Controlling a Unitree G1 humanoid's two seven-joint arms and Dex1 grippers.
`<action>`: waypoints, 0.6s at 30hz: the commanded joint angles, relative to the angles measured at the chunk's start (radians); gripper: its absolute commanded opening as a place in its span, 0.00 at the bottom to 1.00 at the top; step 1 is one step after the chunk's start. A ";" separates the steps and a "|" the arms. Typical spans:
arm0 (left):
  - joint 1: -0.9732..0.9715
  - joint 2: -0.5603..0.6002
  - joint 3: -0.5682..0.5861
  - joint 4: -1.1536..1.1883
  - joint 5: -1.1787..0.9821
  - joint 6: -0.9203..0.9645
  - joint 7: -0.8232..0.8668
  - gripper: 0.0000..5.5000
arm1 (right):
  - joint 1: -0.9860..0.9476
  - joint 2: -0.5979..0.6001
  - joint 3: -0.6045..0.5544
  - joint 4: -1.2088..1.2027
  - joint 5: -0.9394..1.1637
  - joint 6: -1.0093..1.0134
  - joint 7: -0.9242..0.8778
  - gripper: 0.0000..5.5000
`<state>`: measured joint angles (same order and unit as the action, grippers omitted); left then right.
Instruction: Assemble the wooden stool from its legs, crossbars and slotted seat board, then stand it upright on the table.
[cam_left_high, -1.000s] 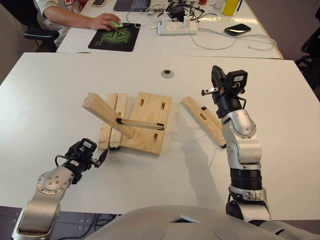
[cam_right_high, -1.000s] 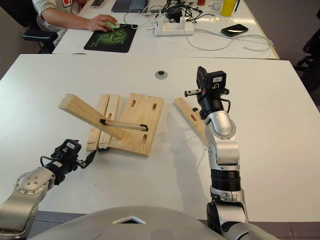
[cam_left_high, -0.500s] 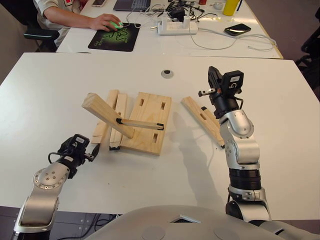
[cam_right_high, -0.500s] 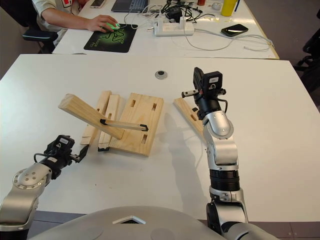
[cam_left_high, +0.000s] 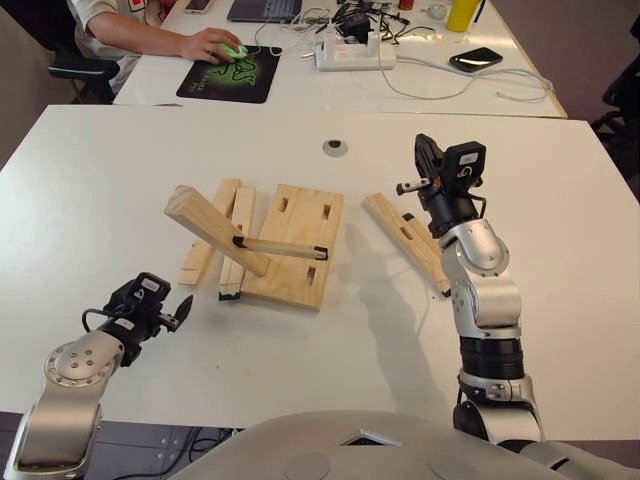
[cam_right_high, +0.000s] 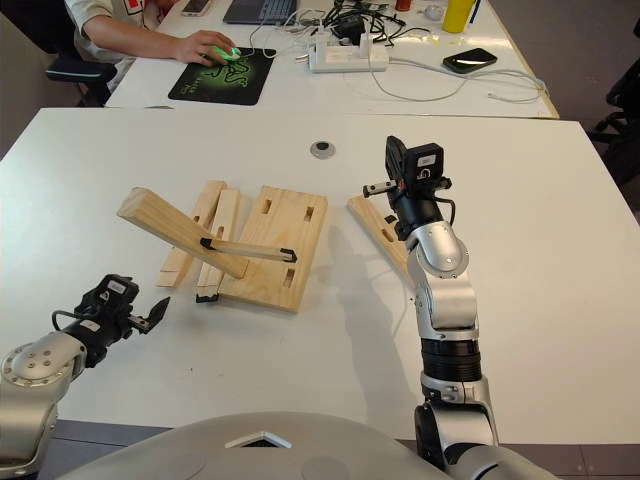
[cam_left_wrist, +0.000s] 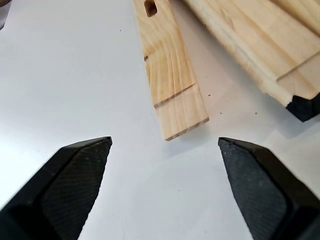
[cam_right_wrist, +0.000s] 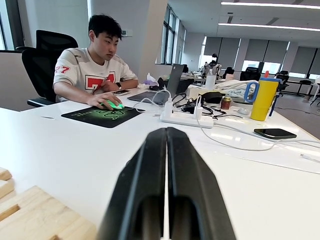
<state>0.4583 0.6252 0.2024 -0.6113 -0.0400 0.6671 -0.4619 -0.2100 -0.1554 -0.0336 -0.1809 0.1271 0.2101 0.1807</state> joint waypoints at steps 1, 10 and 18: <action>-0.058 -0.028 -0.008 0.011 -0.019 0.029 0.013 0.72 | -0.009 -0.008 0.005 0.012 -0.004 -0.009 0.012 0.00; -0.204 -0.088 -0.138 0.138 0.027 0.026 0.077 0.72 | -0.013 -0.005 0.018 0.011 -0.005 -0.009 0.018 0.00; -0.312 -0.145 -0.194 0.311 0.037 -0.036 0.106 0.72 | -0.017 -0.004 0.030 0.013 -0.005 -0.006 0.024 0.00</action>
<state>0.1652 0.5018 0.0185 -0.3519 -0.0049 0.6419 -0.3638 -0.2119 -0.1600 -0.0113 -0.1641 0.1255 0.2030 0.1980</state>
